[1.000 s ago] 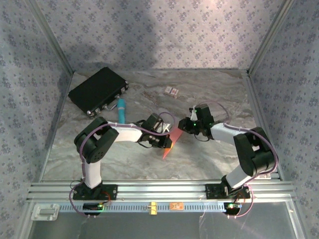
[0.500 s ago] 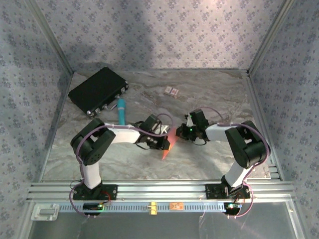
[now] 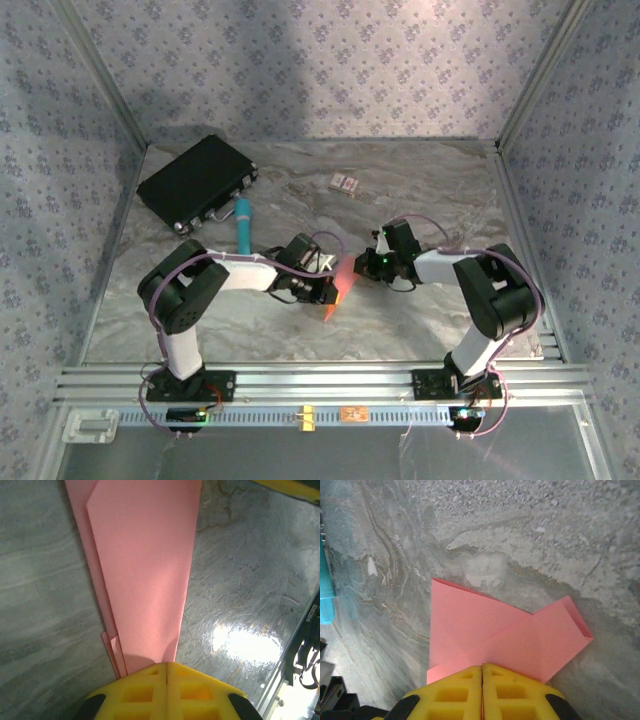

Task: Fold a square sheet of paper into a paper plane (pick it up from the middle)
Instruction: Fold the wing for the fifth time at the center of the table.

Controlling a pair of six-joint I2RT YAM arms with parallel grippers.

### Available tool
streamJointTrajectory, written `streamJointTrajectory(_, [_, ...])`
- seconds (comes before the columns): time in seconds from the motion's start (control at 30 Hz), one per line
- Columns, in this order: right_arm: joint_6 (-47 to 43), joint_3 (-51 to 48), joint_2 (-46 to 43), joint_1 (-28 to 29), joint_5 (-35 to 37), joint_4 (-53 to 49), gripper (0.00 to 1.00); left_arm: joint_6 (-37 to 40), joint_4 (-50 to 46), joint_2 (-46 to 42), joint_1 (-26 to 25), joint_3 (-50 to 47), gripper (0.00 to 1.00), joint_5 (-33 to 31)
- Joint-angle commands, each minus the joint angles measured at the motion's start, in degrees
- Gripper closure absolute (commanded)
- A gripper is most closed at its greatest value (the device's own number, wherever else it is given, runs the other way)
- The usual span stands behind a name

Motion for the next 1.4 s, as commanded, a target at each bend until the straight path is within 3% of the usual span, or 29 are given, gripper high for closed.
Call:
streamJointTrajectory(0.0, [-2.02,0.42,-4.01,-0.09,-1.78,-2.52,0.91,0.64,-6.51,0.76,-0.10,-2.40,0.99,-1.66])
streamJointTrajectory(0.2, [-0.71,-1.55,-5.91,4.56,-4.00,-2.25,0.91,0.18,-5.82,0.87,0.06,-2.19,0.99,-2.47])
streamJointTrajectory(0.43, [2.23,-4.01,-3.27,9.62,-0.79,-0.73,0.92,-0.63,-4.75,0.52,0.11,-2.60,0.99,-2.86])
streamJointTrajectory(0.7, [3.30,-7.26,-1.19,4.47,1.48,3.64,0.92,-0.98,-3.74,0.43,0.37,-2.88,1.00,-1.95])
streamJointTrajectory(0.93, [2.44,-2.91,-3.28,0.07,1.20,2.27,0.91,-1.42,-2.99,0.70,0.57,-2.83,1.00,-1.25])
streamJointTrajectory(1.17, [0.78,-1.31,-5.79,3.50,0.14,1.57,0.89,-2.71,-1.51,0.21,0.59,-2.52,1.00,-1.80])
streamJointTrajectory(1.37, [0.70,-0.95,-1.28,4.10,0.36,2.17,0.89,-3.03,-1.15,-0.31,0.58,-2.10,0.99,-1.80])
